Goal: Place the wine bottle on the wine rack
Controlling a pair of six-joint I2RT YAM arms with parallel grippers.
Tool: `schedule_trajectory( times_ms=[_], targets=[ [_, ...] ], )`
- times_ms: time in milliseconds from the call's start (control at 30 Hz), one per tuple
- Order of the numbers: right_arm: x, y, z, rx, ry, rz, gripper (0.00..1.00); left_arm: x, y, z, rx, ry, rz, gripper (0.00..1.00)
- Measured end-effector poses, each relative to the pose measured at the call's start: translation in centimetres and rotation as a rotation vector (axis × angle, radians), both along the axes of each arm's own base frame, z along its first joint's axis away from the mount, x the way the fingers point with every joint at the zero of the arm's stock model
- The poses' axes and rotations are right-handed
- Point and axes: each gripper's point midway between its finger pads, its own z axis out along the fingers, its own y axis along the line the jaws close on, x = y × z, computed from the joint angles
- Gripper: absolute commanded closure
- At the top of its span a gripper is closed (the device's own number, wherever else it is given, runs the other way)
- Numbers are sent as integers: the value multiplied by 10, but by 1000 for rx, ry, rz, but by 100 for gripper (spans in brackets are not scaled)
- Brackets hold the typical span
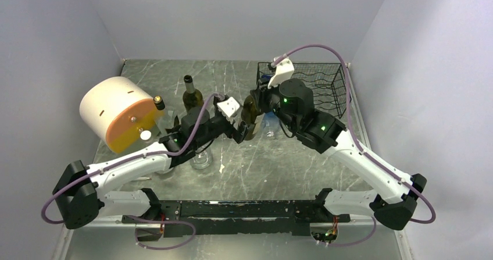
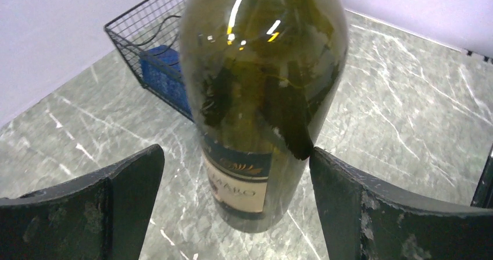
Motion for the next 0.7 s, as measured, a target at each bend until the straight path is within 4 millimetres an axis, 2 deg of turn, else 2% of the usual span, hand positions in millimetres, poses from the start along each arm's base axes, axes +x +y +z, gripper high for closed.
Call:
schedule_trajectory(
  times_ms=[200, 400, 567, 700],
  targets=[
    [-7, -1, -4, 16, 16, 14, 100, -7, -18, -8, 8, -15, -107, 1],
    [-19, -3, 9, 67, -7, 59, 100, -5, -29, -15, -56, 58, -186, 1],
    [-29, -9, 14, 104, -35, 84, 100, -12, -39, -14, -100, 95, -270, 1],
    [-36, -11, 20, 134, -48, 107, 100, -18, -43, -7, -117, 67, -331, 10]
  ],
)
